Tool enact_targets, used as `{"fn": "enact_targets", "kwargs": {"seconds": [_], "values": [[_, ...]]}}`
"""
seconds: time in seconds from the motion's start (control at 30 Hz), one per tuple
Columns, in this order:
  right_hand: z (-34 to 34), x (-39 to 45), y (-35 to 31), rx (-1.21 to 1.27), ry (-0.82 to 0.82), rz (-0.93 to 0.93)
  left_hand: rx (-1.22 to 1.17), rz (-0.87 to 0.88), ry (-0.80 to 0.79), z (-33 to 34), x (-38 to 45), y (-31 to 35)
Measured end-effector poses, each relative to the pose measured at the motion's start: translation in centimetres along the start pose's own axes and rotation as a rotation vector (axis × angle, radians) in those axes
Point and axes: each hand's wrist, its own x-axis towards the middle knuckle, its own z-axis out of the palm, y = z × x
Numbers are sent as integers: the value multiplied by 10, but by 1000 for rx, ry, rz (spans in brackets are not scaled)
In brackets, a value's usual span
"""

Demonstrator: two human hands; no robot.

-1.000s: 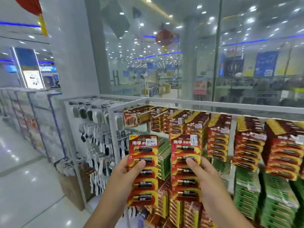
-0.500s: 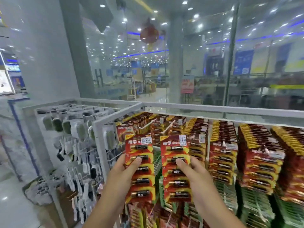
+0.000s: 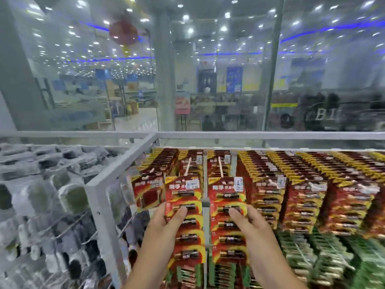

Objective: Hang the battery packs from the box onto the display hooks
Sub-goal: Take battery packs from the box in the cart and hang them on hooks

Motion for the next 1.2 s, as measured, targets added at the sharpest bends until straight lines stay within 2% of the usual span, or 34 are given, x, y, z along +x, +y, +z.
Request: {"fn": "enact_targets", "kwargs": {"seconds": [0.13,0.37,0.67,1.03,1.2], "values": [[0,7,10,13,50,9,6,-39,-66,-4,12,-1],[2,22,11,36,80,0,-12,-65,-71,-3,37,-2],[4,25,24,-33,94,-66,-48,-37,-117,-2,51,-6],[9,21,25,-1,141,-18,-63,-16,-140,-2,59,-7],[13,34,30,-76,151,-19,-52,-10,-127,-1,67,-12]]}}
